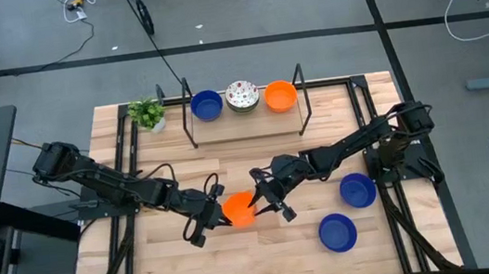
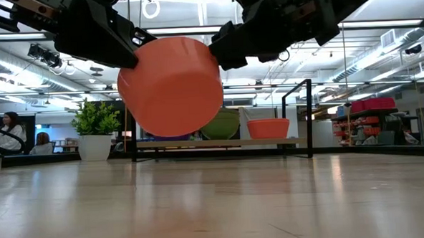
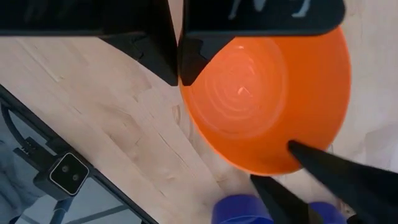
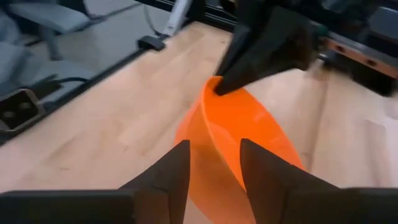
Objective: Pick & Place Mini bowls
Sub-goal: Stack the orange bowl on top of the orange bowls on the shelf
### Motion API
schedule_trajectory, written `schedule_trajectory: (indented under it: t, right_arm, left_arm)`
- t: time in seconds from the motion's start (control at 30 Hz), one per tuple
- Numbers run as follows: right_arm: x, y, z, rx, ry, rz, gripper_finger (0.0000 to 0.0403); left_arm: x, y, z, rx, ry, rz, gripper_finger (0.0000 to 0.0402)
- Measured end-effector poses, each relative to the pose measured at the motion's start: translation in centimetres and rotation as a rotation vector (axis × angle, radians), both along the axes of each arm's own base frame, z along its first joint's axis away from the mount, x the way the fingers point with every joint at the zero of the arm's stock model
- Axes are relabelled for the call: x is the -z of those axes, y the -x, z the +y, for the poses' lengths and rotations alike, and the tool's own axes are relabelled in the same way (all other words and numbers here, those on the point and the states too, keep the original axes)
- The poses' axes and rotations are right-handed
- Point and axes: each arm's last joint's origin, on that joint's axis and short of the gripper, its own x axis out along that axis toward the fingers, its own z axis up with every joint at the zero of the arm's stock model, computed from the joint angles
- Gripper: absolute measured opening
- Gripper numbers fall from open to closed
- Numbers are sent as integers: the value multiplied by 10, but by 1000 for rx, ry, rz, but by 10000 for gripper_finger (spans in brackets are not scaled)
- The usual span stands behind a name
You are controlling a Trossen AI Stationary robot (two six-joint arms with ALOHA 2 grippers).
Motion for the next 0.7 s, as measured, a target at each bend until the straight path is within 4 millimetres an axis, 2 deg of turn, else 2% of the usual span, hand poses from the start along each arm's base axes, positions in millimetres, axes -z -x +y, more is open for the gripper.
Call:
schedule_trajectory:
  t: [0.17, 0.47, 0.6, 0.7]
  right_arm:
    - [0, 0, 0, -8, -3, 3, 114]
    - [4, 3, 2, -60, 3, 36, 14]
    - [6, 4, 2, -65, 12, 50, 8]
    - [7, 5, 2, -64, 15, 68, 6]
  left_arm:
    - [0, 0, 0, -3, -8, -3, 13]
    - [0, -1, 2, -50, -97, -38, 26]
    - [-3, -3, 3, -97, -115, -72, 35]
    - [-5, -4, 4, -139, -113, -94, 56]
